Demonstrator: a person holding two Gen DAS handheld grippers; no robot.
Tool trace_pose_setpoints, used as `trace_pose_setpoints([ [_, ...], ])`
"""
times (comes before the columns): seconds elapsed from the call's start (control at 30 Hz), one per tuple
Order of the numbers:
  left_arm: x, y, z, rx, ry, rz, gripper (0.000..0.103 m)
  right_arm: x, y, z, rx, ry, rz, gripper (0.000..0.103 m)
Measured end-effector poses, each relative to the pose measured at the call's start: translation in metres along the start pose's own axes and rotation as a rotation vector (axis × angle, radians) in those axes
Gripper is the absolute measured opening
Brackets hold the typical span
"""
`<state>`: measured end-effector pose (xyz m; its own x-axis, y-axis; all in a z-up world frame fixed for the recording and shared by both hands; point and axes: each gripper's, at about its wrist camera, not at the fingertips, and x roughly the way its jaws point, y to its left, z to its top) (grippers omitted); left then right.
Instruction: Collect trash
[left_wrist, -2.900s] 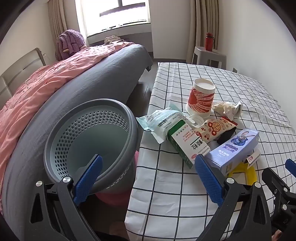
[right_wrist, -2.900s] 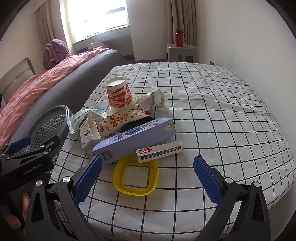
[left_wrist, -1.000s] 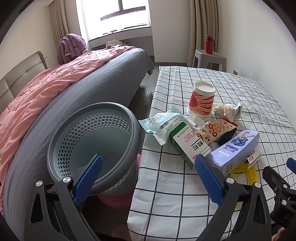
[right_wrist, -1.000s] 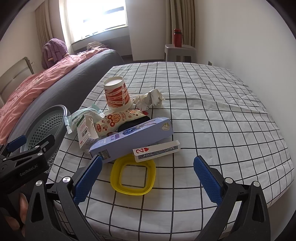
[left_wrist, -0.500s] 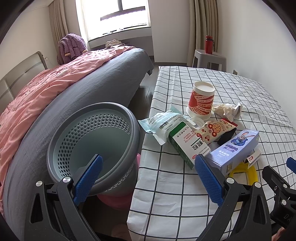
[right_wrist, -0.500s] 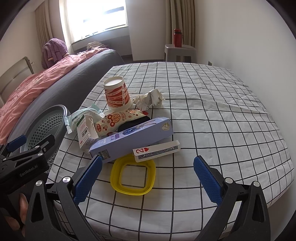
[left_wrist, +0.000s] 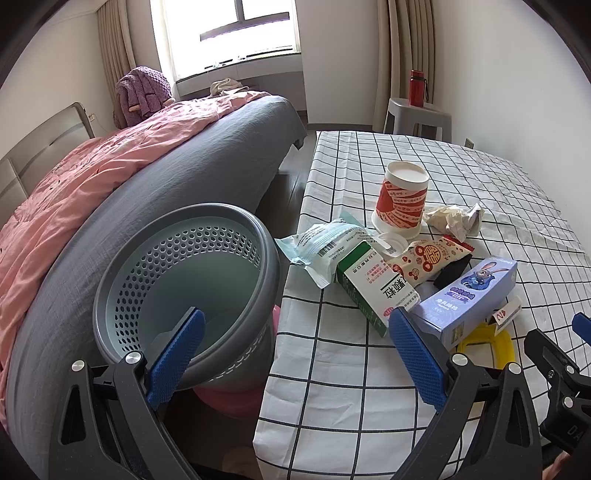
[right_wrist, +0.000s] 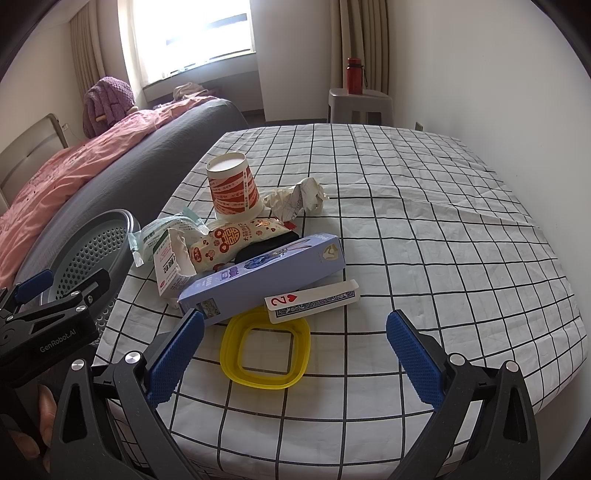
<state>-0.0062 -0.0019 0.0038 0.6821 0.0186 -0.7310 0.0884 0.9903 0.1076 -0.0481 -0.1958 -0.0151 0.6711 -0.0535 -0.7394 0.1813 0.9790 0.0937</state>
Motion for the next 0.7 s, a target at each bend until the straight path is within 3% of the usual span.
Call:
trace_pose_setpoints([
  [0.27, 0.001, 0.001, 0.0, -0.011, 0.003, -0.013, 0.095, 0.0, -0.001, 0.0, 0.0, 0.003, 0.008, 0.097],
  [0.7, 0.001, 0.011, 0.0, -0.022, -0.01, 0.006, 0.095, 0.0, -0.018, -0.017, 0.015, 0.062, 0.116, 0.097],
])
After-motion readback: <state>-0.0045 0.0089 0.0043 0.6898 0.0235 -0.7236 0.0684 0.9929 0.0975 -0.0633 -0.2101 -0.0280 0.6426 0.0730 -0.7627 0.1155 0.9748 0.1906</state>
